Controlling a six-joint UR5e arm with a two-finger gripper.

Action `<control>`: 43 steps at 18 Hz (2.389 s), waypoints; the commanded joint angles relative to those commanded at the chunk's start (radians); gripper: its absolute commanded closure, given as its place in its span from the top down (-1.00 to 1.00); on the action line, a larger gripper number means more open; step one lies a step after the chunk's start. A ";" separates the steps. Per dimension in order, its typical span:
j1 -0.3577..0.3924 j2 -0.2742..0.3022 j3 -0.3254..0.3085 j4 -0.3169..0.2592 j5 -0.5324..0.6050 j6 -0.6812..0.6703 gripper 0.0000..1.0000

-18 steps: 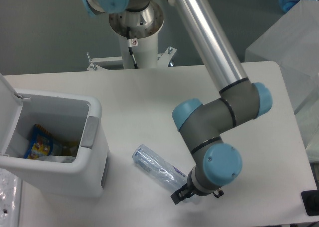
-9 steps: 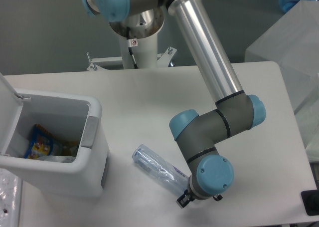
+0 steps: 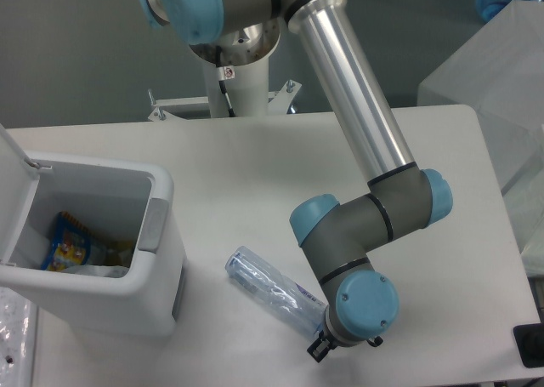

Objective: Place the trash in the trash can
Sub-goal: 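Lower the gripper to the bottle's cap end and close on it, then reposition the gripper over the bottle's middle and grasp it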

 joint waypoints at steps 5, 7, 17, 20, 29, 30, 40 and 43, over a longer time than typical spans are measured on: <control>0.000 0.002 -0.002 0.032 -0.003 -0.026 -0.37; 0.000 0.003 -0.002 0.034 -0.005 -0.028 -0.55; 0.005 0.060 0.009 0.113 -0.021 -0.017 -1.00; 0.011 0.098 0.009 0.192 -0.078 -0.014 -1.00; 0.012 0.225 0.032 0.382 -0.225 0.141 -1.00; 0.012 0.239 0.032 0.400 -0.241 0.153 -1.00; 0.005 0.402 0.032 0.465 -0.484 0.241 -0.99; -0.002 0.455 0.029 0.489 -0.546 0.244 -0.99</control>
